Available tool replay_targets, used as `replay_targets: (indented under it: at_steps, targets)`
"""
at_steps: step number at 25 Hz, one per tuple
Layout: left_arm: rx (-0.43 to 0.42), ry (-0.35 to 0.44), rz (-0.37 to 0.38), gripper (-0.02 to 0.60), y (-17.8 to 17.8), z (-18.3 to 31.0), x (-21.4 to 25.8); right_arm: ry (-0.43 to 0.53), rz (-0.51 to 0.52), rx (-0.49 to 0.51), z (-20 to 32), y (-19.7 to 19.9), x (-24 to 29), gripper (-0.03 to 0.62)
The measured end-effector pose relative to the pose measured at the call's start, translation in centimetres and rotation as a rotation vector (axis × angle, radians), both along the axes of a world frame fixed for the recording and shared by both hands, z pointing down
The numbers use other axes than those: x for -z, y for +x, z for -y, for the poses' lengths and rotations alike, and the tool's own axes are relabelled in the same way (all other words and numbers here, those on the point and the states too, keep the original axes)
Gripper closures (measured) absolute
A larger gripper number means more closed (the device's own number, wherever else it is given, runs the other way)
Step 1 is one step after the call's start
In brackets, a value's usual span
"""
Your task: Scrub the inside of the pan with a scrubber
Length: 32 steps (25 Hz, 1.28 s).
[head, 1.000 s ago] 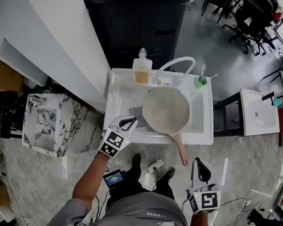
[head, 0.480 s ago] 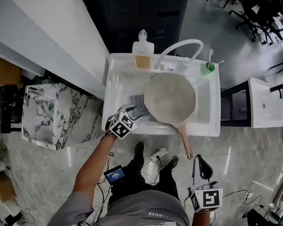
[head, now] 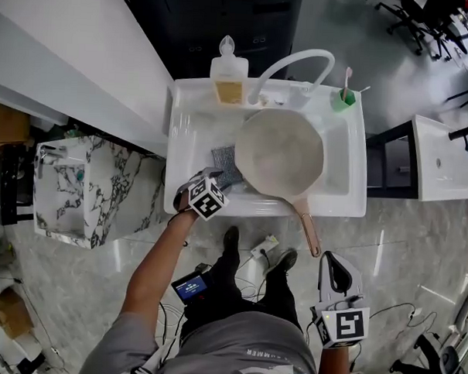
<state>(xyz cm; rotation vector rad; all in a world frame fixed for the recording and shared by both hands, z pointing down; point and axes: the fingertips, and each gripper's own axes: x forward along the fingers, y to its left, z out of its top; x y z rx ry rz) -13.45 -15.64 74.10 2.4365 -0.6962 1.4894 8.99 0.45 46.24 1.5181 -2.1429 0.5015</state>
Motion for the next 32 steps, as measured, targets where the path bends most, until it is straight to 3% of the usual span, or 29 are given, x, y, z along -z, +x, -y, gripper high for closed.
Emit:
replay_targets:
  at_steps: [9,11,18,25,29,32]
  targets:
    - [-0.006,-0.010,-0.005,0.442,0.3,0.5,-0.6,-0.015,-0.002,0.002,0.7,0.4,-0.7,0.592]
    - [-0.004,-0.023,0.006,0.583,0.2,0.2,-0.9,-0.017,-0.004,0.005,0.8,0.6,-0.8,0.592]
    - [0.022,-0.018,0.014,0.581,-0.3,-0.2,-1.6,-0.025,0.021,-0.014,1.0,1.1,-1.5,0.592]
    - [0.101,0.128,0.026,0.580,-1.6,3.0,0.0,-0.035,0.008,-0.002,1.6,1.0,-1.6,0.592]
    - [0.094,0.186,0.073,0.578,-2.3,4.8,0.2,-0.038,0.008,0.003,1.7,1.0,-1.9,0.592]
    - [0.060,0.195,0.095,0.510,-2.5,6.1,0.1,-0.042,0.012,-0.006,1.9,0.9,-2.1,0.592]
